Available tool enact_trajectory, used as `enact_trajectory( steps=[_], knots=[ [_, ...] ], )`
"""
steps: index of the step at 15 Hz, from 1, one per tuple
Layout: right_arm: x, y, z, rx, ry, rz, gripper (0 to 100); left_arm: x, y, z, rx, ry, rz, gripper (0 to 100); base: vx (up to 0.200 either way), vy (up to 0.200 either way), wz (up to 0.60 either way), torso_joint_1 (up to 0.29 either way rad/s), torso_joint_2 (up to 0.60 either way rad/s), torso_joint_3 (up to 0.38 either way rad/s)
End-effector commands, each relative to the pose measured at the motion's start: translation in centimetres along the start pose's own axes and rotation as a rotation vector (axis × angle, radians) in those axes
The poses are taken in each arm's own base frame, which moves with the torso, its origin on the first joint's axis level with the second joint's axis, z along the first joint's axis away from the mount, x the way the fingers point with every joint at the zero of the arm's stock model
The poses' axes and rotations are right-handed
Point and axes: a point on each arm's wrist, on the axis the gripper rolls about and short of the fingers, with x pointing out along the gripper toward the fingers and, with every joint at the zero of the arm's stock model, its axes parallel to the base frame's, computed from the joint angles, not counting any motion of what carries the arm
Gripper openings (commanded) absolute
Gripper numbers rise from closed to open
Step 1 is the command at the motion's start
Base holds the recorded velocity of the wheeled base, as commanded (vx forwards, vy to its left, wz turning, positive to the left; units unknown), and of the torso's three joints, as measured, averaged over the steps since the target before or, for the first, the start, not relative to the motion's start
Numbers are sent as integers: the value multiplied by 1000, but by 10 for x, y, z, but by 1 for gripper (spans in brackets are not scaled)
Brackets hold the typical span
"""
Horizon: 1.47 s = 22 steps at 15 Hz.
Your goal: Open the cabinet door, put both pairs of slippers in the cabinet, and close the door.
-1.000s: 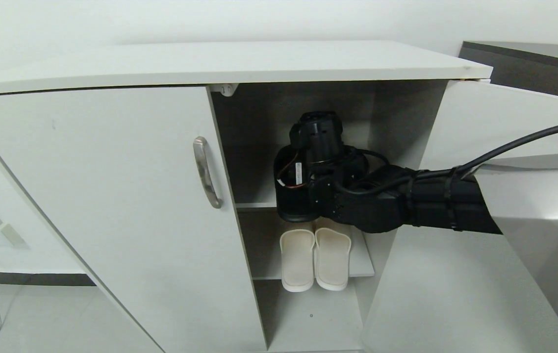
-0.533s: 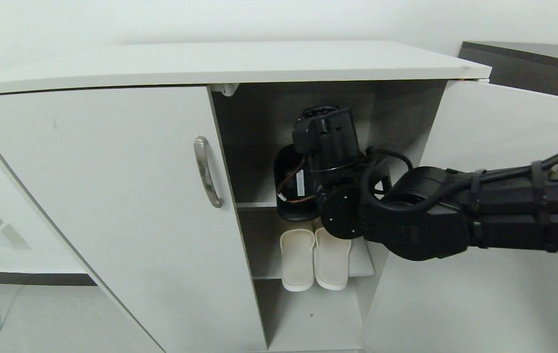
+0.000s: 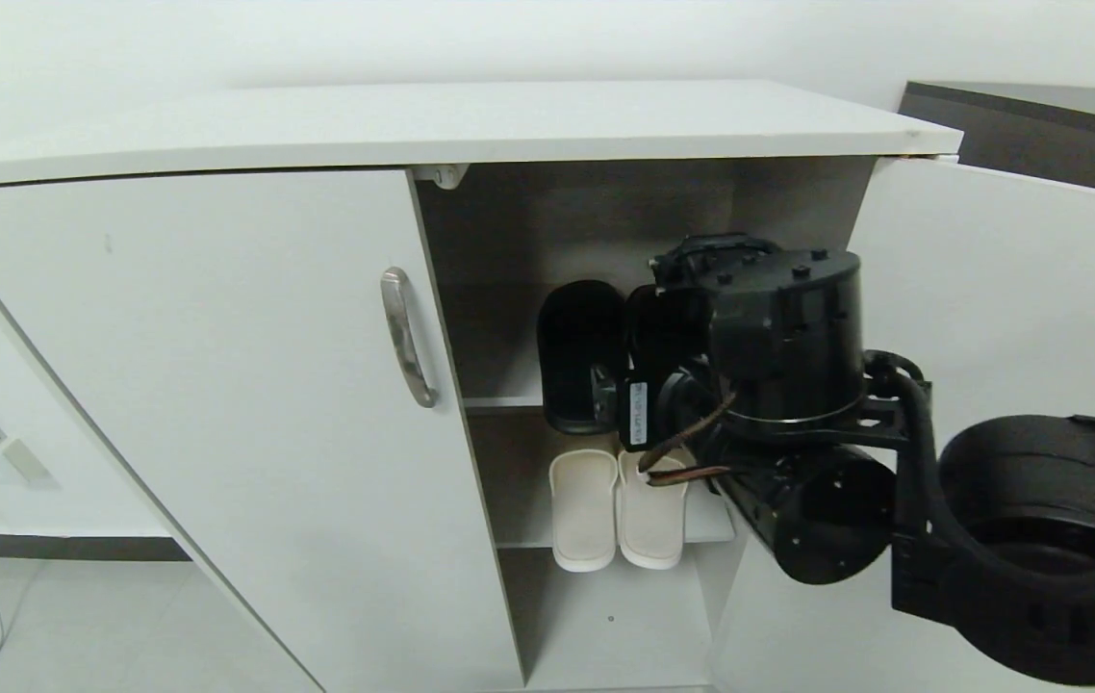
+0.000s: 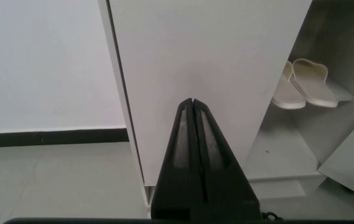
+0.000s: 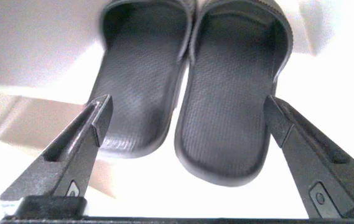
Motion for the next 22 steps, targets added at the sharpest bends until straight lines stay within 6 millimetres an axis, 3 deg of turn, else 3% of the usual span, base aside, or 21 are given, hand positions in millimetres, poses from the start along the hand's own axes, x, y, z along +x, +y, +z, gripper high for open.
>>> enact_trajectory(
  steps=[1,5,12,22],
  knots=[
    [-27,-12,-1,4,-17,61,0,0,0,0,1,2,0,0,0,0,0,0,0,0],
    [-37,-20,-15,-14,11,130,0,0,0,0,1,0,0,0,0,0,0,0,0,0],
    [-29,-17,-38,-37,26,146,0,0,0,0,1,0,0,0,0,0,0,0,0,0],
    [-26,-16,-45,-47,43,140,0,0,0,0,0,2,0,0,-200,0,0,3,3,2]
  ],
)
